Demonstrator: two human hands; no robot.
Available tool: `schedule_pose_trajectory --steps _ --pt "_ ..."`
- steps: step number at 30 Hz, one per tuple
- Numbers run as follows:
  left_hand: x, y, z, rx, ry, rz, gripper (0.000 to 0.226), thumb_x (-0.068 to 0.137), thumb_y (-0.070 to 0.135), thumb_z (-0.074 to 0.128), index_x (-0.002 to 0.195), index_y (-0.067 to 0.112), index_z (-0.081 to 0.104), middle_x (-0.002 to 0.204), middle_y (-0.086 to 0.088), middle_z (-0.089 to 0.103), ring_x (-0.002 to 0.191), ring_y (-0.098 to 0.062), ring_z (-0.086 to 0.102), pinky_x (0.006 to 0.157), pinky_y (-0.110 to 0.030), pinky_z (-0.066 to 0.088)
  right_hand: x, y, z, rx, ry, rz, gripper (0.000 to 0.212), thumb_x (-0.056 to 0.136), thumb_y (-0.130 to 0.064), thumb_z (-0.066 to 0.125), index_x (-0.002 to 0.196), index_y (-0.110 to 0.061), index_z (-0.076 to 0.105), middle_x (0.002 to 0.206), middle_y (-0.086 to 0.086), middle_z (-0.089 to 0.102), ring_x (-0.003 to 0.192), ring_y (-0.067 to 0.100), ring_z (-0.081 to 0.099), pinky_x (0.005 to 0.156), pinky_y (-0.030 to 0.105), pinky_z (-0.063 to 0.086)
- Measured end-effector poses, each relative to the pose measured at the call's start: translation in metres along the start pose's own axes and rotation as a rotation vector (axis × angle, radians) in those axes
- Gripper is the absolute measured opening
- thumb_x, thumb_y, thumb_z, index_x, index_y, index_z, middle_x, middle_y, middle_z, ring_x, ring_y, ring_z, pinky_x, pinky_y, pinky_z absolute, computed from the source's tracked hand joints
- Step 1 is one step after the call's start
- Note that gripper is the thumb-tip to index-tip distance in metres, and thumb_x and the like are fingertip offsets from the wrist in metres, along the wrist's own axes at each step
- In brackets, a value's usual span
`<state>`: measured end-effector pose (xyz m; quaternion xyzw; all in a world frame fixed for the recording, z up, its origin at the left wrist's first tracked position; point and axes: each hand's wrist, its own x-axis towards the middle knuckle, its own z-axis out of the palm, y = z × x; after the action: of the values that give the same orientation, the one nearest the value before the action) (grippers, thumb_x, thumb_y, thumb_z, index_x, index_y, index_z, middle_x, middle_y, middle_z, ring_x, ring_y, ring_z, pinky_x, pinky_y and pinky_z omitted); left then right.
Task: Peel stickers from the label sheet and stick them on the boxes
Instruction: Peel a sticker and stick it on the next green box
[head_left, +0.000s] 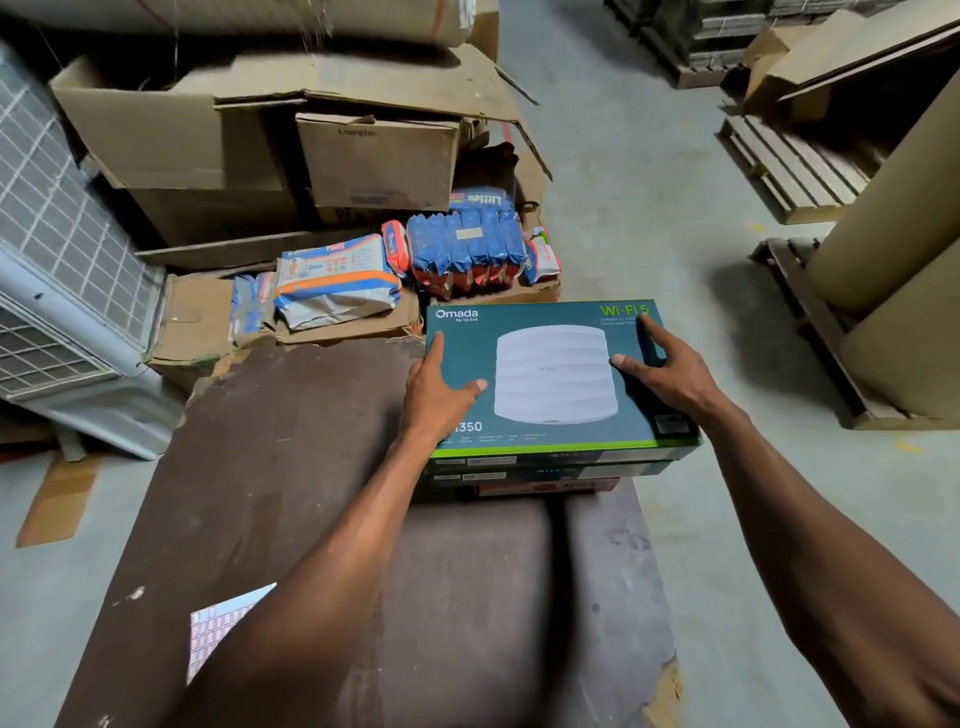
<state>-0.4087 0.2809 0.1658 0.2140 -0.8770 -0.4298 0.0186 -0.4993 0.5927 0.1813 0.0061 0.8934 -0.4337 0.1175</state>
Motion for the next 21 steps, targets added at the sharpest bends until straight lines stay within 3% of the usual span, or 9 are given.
schedule_pose_trajectory --steps 8,16,21 --pt "0.003 -0.007 0.003 0.008 -0.029 -0.028 0.095 0.088 0.039 0.077 0.162 0.029 0.019 0.159 -0.007 0.038 0.143 -0.026 0.042 0.106 -0.037 0.043 0.006 0.006 0.005 -0.034 -0.019 0.012 0.084 0.088 -0.05 0.076 0.16 -0.035 0.033 0.158 0.005 0.047 0.14 0.031 0.049 0.11 0.043 0.043" --pt "0.009 -0.011 0.004 -0.001 -0.056 -0.051 0.096 0.087 0.041 0.077 0.162 0.032 0.017 0.161 -0.005 0.036 0.143 -0.027 0.042 0.112 -0.044 0.043 0.012 0.004 0.008 -0.06 -0.031 0.011 0.086 0.089 -0.05 0.076 0.16 -0.032 0.032 0.157 0.005 0.047 0.137 0.031 0.051 0.109 0.042 0.043" --pt "0.01 -0.016 0.002 0.005 -0.064 -0.046 0.094 0.09 0.04 0.075 0.162 0.031 0.016 0.16 -0.006 0.036 0.142 -0.027 0.041 0.109 -0.041 0.042 0.012 0.002 0.011 -0.067 -0.029 0.005 0.087 0.089 -0.05 0.076 0.161 -0.031 0.031 0.158 0.005 0.046 0.139 0.032 0.049 0.109 0.044 0.044"
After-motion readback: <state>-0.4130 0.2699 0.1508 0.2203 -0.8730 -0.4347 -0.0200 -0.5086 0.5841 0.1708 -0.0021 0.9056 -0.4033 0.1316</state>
